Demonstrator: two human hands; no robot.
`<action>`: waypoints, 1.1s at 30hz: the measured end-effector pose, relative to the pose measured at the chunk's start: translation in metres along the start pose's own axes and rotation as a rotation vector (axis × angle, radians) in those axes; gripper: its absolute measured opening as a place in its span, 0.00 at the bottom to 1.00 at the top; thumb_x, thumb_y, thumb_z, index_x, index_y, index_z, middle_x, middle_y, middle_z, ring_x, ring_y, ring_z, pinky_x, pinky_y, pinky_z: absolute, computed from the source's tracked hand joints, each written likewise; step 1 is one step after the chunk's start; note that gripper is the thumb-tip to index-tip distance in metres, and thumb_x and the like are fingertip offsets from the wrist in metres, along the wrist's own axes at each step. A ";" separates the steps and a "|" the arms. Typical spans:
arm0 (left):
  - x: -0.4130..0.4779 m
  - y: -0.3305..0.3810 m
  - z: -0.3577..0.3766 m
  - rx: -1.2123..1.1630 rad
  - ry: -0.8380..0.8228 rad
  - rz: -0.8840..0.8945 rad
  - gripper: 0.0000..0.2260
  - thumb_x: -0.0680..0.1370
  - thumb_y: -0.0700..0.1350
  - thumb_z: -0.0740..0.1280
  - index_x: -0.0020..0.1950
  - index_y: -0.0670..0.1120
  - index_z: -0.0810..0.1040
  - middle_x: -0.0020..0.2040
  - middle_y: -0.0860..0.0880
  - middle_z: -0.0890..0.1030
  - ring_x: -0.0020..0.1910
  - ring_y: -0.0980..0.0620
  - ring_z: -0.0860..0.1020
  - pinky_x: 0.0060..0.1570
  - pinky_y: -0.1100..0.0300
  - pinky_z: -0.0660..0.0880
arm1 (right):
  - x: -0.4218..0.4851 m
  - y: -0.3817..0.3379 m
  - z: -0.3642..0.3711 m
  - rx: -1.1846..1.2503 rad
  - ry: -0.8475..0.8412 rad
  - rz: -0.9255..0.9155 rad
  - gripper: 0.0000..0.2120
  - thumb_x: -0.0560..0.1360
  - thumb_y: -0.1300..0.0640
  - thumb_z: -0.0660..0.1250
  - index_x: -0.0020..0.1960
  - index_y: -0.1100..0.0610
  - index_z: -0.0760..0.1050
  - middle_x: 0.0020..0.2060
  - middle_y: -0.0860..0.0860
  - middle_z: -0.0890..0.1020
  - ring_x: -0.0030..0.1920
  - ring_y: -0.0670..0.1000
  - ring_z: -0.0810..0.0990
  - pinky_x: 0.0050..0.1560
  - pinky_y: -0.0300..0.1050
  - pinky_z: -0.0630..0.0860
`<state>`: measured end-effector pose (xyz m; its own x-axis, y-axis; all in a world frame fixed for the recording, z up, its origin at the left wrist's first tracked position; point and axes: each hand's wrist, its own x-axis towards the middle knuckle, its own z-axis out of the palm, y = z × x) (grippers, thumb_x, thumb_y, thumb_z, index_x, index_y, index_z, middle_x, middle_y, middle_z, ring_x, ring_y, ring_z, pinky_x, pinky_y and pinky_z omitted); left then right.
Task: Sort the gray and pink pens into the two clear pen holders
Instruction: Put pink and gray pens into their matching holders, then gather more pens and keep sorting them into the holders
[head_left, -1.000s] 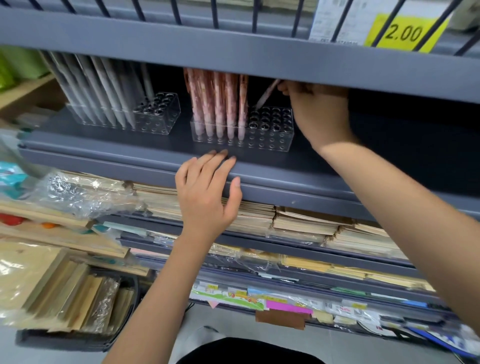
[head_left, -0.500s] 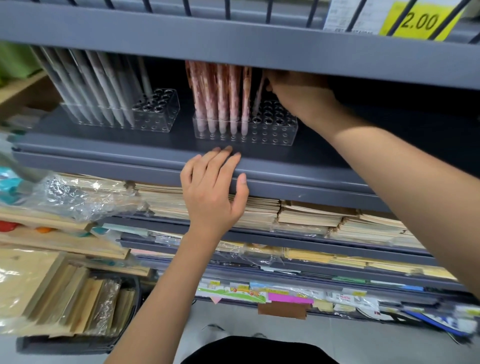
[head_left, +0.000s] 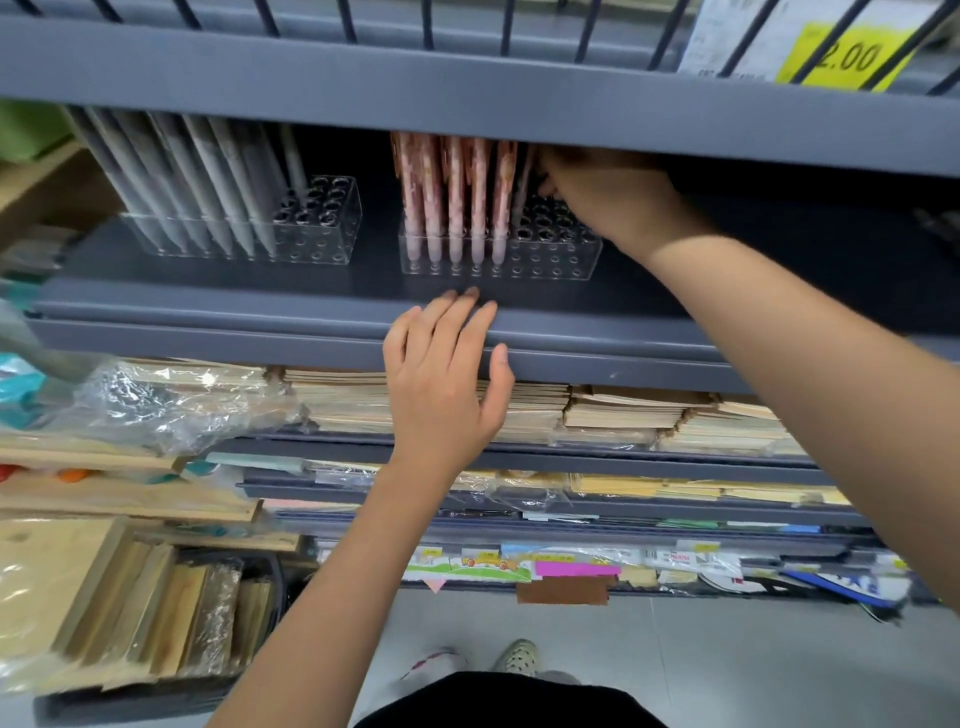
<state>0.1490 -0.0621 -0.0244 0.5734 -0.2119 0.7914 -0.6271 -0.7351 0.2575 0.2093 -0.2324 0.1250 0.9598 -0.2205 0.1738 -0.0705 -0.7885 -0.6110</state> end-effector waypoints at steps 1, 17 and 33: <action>0.002 0.002 -0.005 -0.028 -0.028 -0.022 0.15 0.80 0.47 0.62 0.62 0.42 0.81 0.63 0.46 0.81 0.65 0.46 0.76 0.70 0.50 0.62 | -0.003 0.002 0.000 -0.005 0.013 0.022 0.19 0.82 0.42 0.55 0.63 0.49 0.76 0.62 0.47 0.80 0.65 0.50 0.76 0.68 0.43 0.67; -0.150 -0.008 -0.035 -0.976 -0.734 -1.050 0.09 0.83 0.38 0.62 0.50 0.42 0.82 0.46 0.42 0.86 0.40 0.46 0.84 0.38 0.61 0.79 | -0.306 0.177 0.042 0.612 0.312 0.750 0.07 0.78 0.62 0.65 0.48 0.56 0.83 0.39 0.54 0.86 0.38 0.56 0.84 0.41 0.45 0.80; -0.324 0.048 0.015 -0.450 -1.379 -1.468 0.06 0.81 0.34 0.64 0.45 0.34 0.75 0.37 0.38 0.73 0.29 0.49 0.71 0.26 0.64 0.64 | -0.549 0.326 0.097 0.472 -0.107 1.449 0.05 0.75 0.58 0.68 0.45 0.55 0.83 0.41 0.54 0.85 0.47 0.56 0.83 0.56 0.56 0.77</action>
<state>-0.0590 -0.0389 -0.2768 0.4578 -0.1379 -0.8783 0.6343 -0.6415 0.4313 -0.3145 -0.3126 -0.2450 0.1591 -0.5597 -0.8133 -0.8662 0.3162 -0.3870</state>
